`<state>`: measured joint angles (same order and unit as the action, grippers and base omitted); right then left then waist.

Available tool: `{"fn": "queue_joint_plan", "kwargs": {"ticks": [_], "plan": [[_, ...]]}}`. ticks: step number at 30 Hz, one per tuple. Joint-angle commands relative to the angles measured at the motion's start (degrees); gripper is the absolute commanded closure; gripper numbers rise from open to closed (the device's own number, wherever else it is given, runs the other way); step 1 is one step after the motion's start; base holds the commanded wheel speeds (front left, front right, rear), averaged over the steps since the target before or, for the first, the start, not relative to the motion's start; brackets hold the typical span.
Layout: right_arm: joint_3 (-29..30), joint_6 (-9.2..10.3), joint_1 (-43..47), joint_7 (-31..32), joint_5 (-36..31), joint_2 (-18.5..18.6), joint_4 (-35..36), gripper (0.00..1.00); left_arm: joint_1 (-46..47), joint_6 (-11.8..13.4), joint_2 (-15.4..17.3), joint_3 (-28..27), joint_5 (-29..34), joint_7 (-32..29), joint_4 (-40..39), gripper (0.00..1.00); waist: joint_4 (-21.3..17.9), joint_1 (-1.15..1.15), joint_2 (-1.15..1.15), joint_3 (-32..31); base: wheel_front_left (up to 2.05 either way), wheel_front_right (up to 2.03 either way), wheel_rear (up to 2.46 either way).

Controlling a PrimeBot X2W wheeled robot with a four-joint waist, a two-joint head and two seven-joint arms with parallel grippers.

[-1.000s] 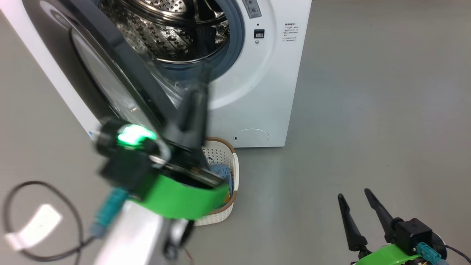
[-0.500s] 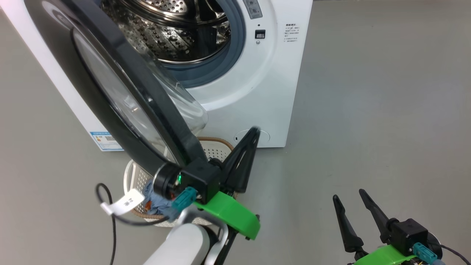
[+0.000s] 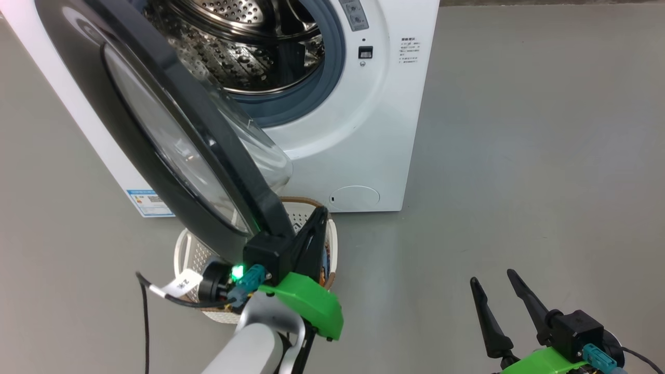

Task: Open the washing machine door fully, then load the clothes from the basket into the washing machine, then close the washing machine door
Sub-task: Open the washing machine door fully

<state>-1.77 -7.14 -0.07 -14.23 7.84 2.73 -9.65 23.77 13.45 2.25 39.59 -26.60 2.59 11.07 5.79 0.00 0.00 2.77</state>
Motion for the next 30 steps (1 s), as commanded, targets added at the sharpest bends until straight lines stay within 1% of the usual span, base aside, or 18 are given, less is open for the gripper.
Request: {"fn": "queue_joint_plan", "kwargs": {"ticks": [1,14,30], "plan": [[-1.5,-0.35,-0.7,-0.3,1.1,0.1,1.2,0.0,0.5,0.6,0.8,-2.1,-0.3,0.1,-1.0,1.0,0.0,0.0,0.0,0.0,0.0,0.0,0.0],[-1.1,-0.35,-1.0,-0.1,1.5,0.1,0.7,0.0,-2.3,2.9,2.2,-3.9,-1.7,0.2,-1.8,1.0,0.3,0.0,0.0,1.1,0.0,0.0,0.0],[-0.6,-0.35,-1.6,-0.3,1.6,0.1,0.4,0.0,-7.0,6.2,4.3,-5.9,-2.5,1.5,-6.0,1.0,2.0,0.0,0.0,2.1,0.0,0.0,0.0]]}}
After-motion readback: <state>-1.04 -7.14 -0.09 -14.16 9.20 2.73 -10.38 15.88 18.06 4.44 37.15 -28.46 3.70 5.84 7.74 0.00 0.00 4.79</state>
